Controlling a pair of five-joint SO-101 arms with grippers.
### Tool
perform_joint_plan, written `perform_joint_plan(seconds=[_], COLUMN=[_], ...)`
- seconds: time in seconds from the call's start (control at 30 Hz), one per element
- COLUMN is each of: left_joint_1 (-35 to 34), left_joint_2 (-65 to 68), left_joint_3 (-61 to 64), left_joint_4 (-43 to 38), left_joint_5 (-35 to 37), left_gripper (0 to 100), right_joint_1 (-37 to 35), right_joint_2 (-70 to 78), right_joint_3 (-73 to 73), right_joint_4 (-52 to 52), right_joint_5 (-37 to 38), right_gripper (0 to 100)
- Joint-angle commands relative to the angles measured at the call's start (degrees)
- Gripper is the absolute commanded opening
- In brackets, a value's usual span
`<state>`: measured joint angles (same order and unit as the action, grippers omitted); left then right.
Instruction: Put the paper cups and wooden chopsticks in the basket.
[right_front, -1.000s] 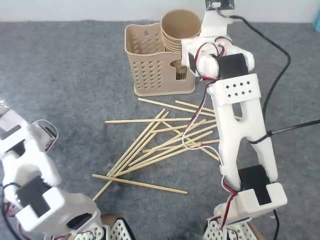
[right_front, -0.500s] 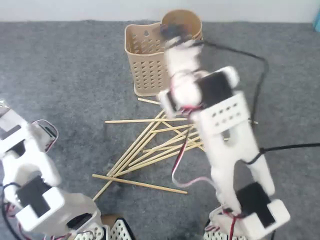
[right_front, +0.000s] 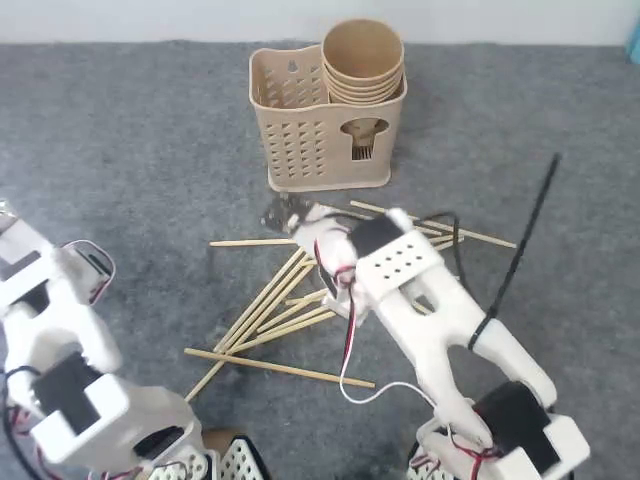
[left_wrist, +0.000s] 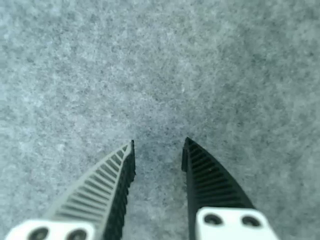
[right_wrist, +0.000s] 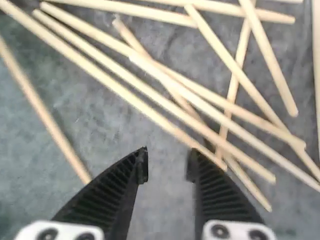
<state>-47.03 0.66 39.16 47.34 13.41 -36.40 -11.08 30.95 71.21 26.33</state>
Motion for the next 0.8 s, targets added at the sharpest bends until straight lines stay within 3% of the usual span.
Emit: perform_joint_plan(seconds=[0.0, 0.17, 0.5, 0.77], left_joint_1=[-0.26, -0.26, -0.26, -0.26], left_joint_2=[-0.26, -0.26, -0.26, -0.26], left_joint_3=[-2.15, -2.15, -2.15, -2.15], left_joint_4=[-0.79, -0.79, -0.79, -0.79], left_joint_5=[-0.53, -0.53, -0.53, -0.53], left_gripper=[15, 15, 15, 15], right_joint_1=[-1.8, -5.49, -6.02, -7.6], right_joint_2=[-3.03, -2.95, -2.95, 6.37], right_joint_3=[2.99, 4.13, 4.13, 3.69], right_joint_4=[-8.4, -10.24, -13.58, -18.77], right_joint_5=[1.05, 6.33, 18.29, 21.63], right_gripper=[16.6, 16.6, 16.9, 16.9])
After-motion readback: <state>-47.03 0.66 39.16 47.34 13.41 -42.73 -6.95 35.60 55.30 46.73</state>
